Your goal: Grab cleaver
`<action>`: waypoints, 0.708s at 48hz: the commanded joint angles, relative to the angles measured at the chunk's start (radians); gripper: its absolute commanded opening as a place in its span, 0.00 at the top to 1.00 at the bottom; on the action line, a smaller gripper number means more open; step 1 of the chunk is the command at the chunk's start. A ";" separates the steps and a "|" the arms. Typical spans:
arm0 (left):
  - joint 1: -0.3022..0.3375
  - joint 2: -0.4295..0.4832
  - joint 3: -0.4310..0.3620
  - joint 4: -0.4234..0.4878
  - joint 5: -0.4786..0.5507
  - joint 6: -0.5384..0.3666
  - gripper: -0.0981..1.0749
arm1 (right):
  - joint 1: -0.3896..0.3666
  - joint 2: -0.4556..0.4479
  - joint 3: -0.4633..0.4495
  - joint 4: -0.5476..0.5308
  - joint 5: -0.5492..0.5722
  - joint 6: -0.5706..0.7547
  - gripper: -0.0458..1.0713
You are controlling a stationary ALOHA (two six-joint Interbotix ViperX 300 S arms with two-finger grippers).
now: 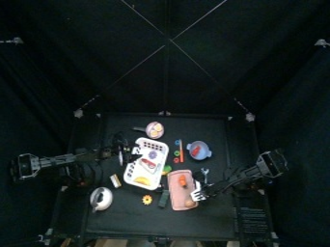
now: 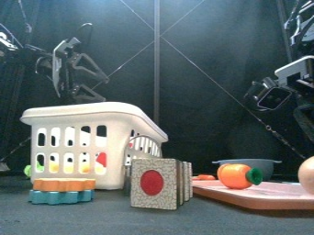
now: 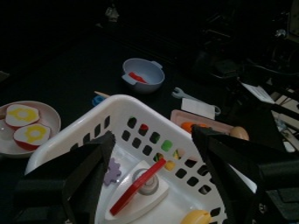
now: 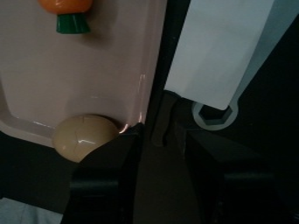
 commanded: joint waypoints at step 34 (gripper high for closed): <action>0.003 -0.003 -0.011 -0.002 -0.003 0.000 0.04 | -0.003 0.058 0.015 0.003 -0.049 0.000 0.30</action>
